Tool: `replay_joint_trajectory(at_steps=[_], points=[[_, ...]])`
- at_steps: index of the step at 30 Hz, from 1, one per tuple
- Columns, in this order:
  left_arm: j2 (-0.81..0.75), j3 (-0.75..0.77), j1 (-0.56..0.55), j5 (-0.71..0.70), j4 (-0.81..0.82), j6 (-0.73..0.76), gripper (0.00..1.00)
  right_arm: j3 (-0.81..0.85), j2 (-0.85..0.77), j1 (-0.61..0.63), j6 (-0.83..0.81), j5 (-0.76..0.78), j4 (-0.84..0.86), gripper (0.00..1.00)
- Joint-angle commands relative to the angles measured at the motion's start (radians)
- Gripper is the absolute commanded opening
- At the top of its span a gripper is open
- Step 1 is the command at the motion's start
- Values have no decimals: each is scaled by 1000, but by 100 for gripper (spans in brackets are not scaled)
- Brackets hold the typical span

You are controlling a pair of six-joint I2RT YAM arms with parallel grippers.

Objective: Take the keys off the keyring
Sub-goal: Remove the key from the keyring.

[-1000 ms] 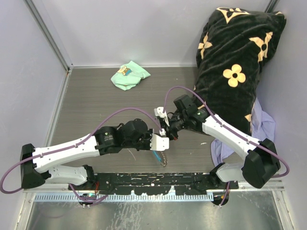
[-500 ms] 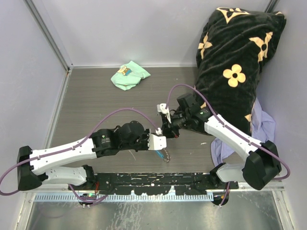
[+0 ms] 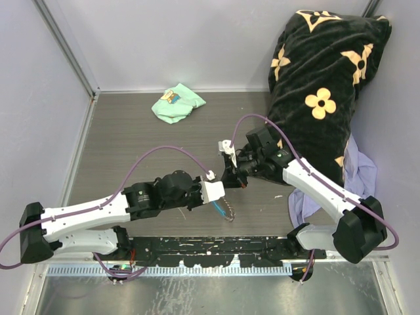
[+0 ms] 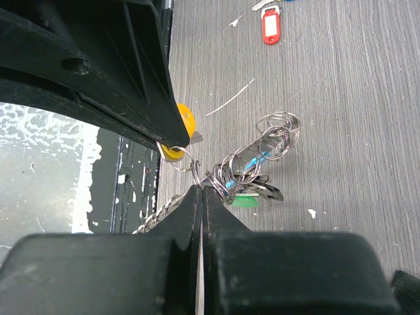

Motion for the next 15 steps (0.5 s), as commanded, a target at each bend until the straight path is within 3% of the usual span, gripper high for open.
replay_joint_trajectory(at_steps=[1, 5, 11, 15], points=[[-42, -49, -12, 37, 133, -125, 0, 5, -49, -31, -1, 20, 82, 1], [-70, -117, -11, 14, 223, -187, 3, -2, -57, -33, -15, -40, 83, 1], [-179, -225, -11, 31, 357, -257, 35, 10, -64, -33, -118, -171, 10, 1], [-300, -319, -11, 41, 444, -304, 46, 33, -73, -34, -289, -231, -111, 1]])
